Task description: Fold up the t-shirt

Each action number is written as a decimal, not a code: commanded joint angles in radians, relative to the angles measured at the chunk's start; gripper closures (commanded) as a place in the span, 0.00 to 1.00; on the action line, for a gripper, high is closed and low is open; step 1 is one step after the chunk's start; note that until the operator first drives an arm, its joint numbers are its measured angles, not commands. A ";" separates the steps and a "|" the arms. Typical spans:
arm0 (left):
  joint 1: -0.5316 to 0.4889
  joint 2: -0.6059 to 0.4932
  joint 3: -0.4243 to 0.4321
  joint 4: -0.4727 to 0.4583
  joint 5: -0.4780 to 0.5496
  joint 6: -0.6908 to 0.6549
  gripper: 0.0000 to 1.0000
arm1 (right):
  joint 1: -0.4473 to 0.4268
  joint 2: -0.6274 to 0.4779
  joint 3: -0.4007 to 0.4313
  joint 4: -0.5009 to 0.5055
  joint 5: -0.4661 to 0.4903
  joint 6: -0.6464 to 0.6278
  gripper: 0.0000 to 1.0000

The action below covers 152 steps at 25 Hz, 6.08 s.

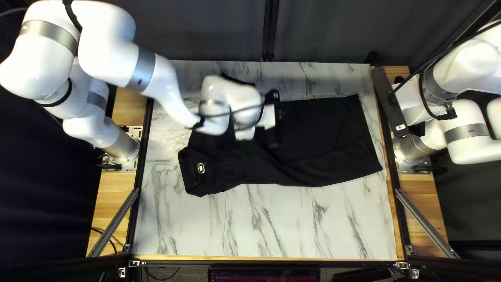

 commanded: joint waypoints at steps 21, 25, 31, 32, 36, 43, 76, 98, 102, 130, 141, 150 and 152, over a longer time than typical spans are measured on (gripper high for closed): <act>-0.318 -0.227 0.452 -0.379 -0.367 -0.062 0.00 | 0.000 0.000 0.000 0.000 0.000 0.000 0.00; -0.334 -0.177 0.426 -0.422 -0.398 -0.027 0.01 | 0.000 0.000 0.000 0.000 0.000 0.000 0.00; -0.343 -0.117 0.395 -0.444 -0.408 -0.008 0.78 | 0.000 0.000 0.000 0.000 0.000 0.000 0.00; -0.350 -0.112 0.387 -0.436 -0.399 -0.021 0.93 | 0.000 0.000 0.000 0.000 0.000 0.000 0.00; -0.358 -0.095 0.357 -0.415 -0.368 -0.043 1.00 | 0.000 0.000 0.000 0.000 0.000 0.000 0.00; -0.398 -0.116 0.304 -0.358 -0.276 -0.122 1.00 | 0.000 0.000 0.000 0.000 0.000 0.000 0.00; -0.378 0.068 0.154 -0.346 -0.166 -0.107 1.00 | 0.000 0.000 0.000 0.000 0.000 0.000 0.00; -0.468 0.022 0.089 -0.283 -0.062 -0.229 1.00 | 0.000 0.000 0.000 0.000 0.000 0.000 0.00; -0.494 0.020 0.072 -0.276 -0.043 -0.247 1.00 | 0.000 0.000 0.000 0.000 0.000 0.000 0.00; -0.648 -0.083 0.155 -0.271 -0.012 -0.409 1.00 | 0.000 0.000 0.000 0.000 0.000 0.000 0.00; -0.668 -0.030 0.087 -0.334 -0.022 -0.331 0.00 | 0.000 0.000 0.000 0.000 0.000 0.000 0.00; -0.535 -0.132 0.085 -0.284 0.096 -0.248 0.00 | 0.000 0.000 0.000 0.000 0.000 0.000 0.00; -0.475 -0.147 0.093 -0.275 0.104 -0.198 0.00 | 0.000 0.000 0.000 0.000 0.000 0.000 0.00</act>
